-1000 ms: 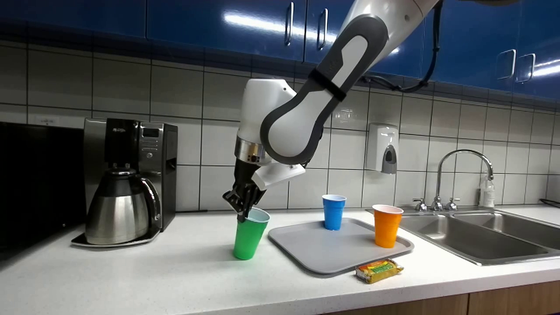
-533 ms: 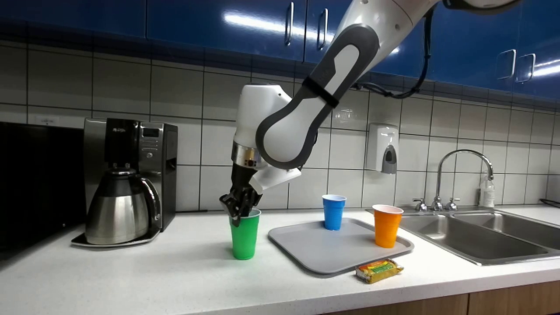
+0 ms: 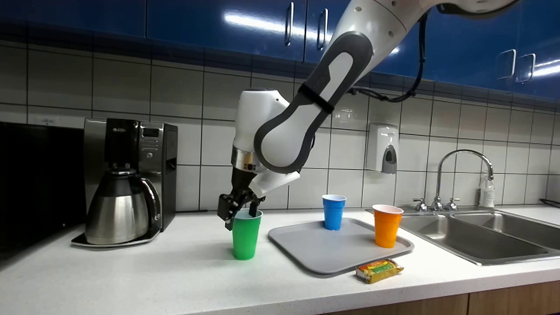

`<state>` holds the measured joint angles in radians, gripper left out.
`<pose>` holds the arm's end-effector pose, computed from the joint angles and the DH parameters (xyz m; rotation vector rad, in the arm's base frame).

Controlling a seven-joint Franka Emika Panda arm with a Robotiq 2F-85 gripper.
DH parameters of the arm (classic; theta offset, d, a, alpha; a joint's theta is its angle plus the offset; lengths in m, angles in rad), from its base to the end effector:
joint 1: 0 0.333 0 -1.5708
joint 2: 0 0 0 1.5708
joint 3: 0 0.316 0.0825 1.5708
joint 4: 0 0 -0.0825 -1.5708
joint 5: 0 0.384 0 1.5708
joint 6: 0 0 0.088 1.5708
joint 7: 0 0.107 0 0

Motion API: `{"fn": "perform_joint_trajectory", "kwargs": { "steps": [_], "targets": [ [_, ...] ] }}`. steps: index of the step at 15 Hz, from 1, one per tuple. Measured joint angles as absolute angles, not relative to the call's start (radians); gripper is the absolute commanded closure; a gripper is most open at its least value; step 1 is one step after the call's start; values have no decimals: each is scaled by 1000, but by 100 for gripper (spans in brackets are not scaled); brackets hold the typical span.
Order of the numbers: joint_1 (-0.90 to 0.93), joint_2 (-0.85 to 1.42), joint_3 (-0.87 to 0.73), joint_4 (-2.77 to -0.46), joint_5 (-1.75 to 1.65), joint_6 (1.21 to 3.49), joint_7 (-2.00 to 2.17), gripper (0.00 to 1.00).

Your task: Remove the cups from the tray

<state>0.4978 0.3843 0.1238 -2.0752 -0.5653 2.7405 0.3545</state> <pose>0.4859 0.3708 0.2694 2.8010 1.0904 0.5562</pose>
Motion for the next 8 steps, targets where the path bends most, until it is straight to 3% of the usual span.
{"fn": "perform_joint_trajectory", "kwargs": {
  "steps": [8],
  "targets": [
    [505, 385, 115, -2065, -562, 2741, 354, 0]
  ]
}}
